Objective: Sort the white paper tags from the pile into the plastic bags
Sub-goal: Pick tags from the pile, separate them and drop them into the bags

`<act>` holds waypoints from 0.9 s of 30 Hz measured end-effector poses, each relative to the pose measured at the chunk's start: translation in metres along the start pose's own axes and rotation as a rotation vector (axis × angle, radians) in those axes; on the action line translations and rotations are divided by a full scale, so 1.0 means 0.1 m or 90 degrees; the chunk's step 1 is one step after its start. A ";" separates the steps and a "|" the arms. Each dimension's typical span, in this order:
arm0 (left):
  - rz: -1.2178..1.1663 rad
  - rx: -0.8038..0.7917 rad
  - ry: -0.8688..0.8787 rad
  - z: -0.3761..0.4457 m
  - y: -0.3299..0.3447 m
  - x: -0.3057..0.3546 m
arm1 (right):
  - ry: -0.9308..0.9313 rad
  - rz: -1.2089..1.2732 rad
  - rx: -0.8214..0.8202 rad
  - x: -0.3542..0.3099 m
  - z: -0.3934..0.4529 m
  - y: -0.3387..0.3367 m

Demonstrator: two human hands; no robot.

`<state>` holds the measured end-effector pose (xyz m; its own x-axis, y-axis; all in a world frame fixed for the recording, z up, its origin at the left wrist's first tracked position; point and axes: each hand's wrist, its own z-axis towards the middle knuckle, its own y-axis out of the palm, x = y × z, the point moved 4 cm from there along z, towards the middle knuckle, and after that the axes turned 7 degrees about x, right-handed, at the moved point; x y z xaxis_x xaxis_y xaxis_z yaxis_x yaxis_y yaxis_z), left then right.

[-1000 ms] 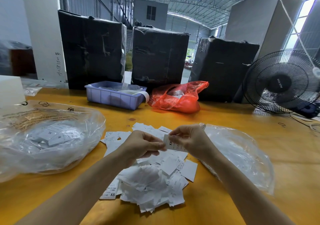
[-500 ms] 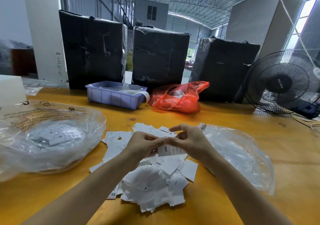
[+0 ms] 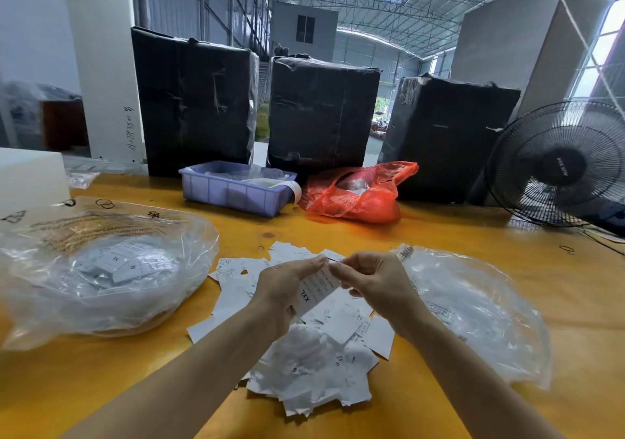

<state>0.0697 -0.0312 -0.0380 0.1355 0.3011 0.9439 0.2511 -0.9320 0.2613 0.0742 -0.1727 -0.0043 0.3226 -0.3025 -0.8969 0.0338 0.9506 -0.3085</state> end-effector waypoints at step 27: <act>0.643 0.404 0.174 0.38 -2.11 1.29 | 0.066 -0.211 -0.029 -0.09 0.21 -0.59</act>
<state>0.0708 0.2117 0.0205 0.3533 -0.6244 0.6966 0.5830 -0.4354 -0.6860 0.0894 -0.2246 0.0287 0.2037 -0.6018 -0.7722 0.0778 0.7962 -0.6000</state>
